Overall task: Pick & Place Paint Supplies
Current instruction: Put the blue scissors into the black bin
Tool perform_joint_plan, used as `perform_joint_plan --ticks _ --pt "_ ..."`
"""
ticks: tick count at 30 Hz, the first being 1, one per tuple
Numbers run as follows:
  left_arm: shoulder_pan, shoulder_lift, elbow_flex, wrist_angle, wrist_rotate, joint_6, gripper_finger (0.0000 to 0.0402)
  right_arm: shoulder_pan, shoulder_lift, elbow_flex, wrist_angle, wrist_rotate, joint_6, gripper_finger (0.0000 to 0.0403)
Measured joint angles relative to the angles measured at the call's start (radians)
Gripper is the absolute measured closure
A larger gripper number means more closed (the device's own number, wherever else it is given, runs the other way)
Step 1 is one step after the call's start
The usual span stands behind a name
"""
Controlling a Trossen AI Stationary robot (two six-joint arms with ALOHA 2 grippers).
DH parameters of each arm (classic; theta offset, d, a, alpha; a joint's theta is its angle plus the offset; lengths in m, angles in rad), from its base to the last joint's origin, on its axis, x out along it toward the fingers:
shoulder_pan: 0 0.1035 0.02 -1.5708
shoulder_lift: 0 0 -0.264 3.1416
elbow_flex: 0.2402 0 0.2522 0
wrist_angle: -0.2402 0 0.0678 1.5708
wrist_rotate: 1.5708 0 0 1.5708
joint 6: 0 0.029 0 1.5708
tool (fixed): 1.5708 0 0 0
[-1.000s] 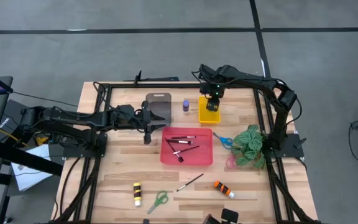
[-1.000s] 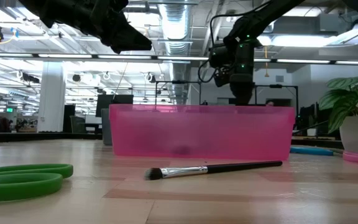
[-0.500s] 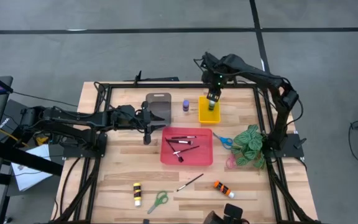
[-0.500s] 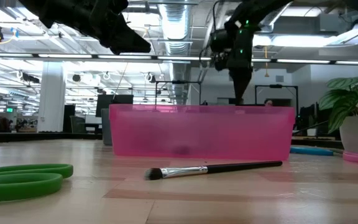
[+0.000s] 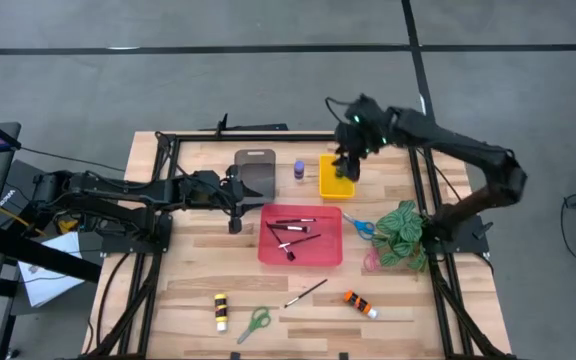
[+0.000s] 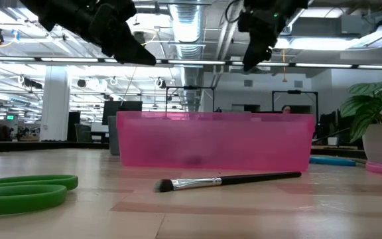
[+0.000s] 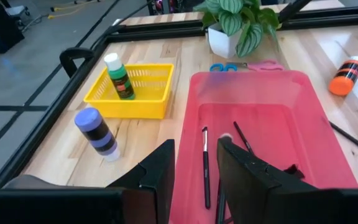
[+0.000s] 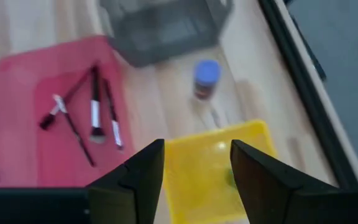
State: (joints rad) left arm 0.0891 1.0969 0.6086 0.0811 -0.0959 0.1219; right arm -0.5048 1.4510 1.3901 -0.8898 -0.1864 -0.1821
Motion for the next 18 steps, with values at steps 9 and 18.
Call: perform_joint_plan --ticks 9,18 --pt "0.0 0.0 0.0 0.002 0.0 0.0 0.0289 0.132 -0.266 -0.485 0.566 0.0 0.155 0.0238" --pt "0.0 0.0 0.0 0.083 -0.001 0.043 0.0289 0.146 -0.419 -0.65 0.666 0.003 0.194 0.024"
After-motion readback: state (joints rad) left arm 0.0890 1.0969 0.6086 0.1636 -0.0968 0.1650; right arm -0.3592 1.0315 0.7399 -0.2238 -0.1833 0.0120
